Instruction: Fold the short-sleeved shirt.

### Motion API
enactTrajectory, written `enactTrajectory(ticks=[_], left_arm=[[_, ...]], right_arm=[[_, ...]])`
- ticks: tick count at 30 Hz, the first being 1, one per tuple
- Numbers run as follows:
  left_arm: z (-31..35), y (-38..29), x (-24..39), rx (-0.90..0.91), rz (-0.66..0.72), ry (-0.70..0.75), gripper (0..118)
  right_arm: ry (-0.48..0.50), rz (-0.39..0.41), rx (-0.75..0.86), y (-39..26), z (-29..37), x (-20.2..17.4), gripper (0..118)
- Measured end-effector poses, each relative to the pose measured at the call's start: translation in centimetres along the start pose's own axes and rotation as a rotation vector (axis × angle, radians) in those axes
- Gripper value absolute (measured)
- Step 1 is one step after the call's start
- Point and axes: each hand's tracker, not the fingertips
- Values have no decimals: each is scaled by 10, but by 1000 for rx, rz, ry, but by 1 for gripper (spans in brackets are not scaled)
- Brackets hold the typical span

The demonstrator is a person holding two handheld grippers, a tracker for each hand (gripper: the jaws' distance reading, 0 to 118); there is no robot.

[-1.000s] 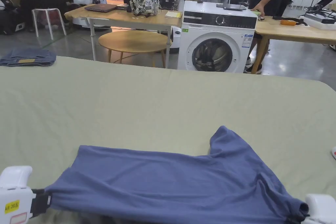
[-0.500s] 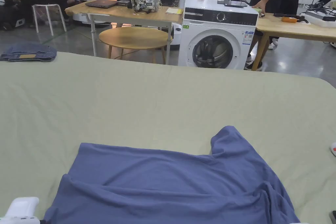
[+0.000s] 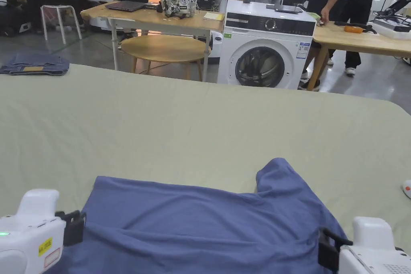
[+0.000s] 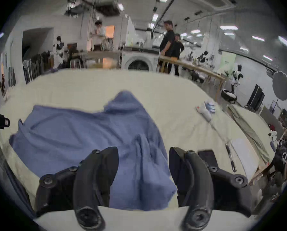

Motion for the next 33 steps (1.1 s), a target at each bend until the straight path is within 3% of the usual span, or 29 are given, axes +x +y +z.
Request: enactTrajectory(ticks=[4, 6, 9, 13, 21, 25, 33], left_arm=[[6, 14, 21, 206, -18, 5, 34], [9, 19, 30, 286, -7, 15, 34], [16, 25, 45, 391, -10, 45, 30], [18, 28, 53, 456, -10, 87, 1], [-19, 49, 26, 292, -18, 52, 0], [-76, 78, -10, 51, 26, -1, 0], [-194, 121, -63, -264, 123, -128, 0]], right_arm=[[33, -27, 134, 15, -1, -32, 65], [32, -34, 208, 22, -1, -49, 58], [35, -46, 283, 31, -1, -67, 22], [47, -80, 331, 39, -4, -81, 0], [73, -72, 301, 44, -22, -85, 0], [74, -65, 267, 42, -35, -81, 0], [76, -24, 182, 31, -70, -74, 0]])
